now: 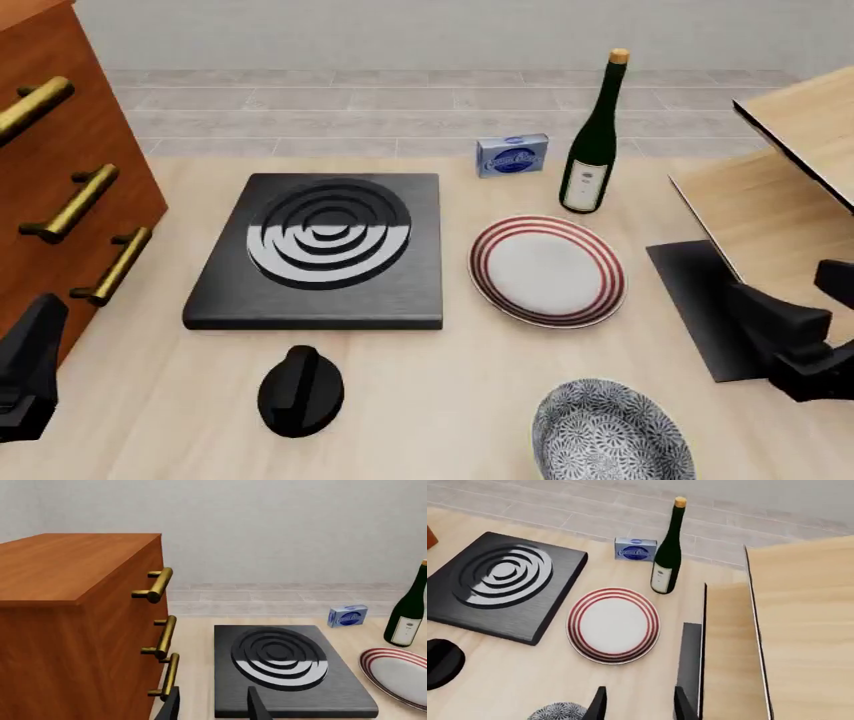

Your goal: Put the bowl on the stove.

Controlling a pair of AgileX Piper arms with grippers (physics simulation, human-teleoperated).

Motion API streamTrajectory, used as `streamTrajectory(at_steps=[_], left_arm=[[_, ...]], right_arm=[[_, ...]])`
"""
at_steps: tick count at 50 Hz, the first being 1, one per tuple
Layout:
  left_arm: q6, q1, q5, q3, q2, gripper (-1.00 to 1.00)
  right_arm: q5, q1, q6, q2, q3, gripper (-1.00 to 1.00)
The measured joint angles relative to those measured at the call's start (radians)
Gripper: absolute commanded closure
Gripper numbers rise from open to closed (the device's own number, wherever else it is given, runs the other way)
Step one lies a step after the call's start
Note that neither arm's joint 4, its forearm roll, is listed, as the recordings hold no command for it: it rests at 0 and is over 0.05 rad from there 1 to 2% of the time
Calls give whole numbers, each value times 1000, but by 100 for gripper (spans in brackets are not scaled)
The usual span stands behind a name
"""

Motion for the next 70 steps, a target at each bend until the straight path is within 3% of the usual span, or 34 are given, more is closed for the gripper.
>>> streamTrajectory(at_steps=[20,38,50,70], left_arm=[[0,0,0,0,0,-100],[0,0,0,0,0,-100],[0,0,0,0,0,-100],[0,0,0,0,0,-100]], right_arm=[[173,56,13,14,-10,-100],[244,141,88,4,45,-100],[176,173,138,49,114,-100],[-66,188,192,228,229,-100]])
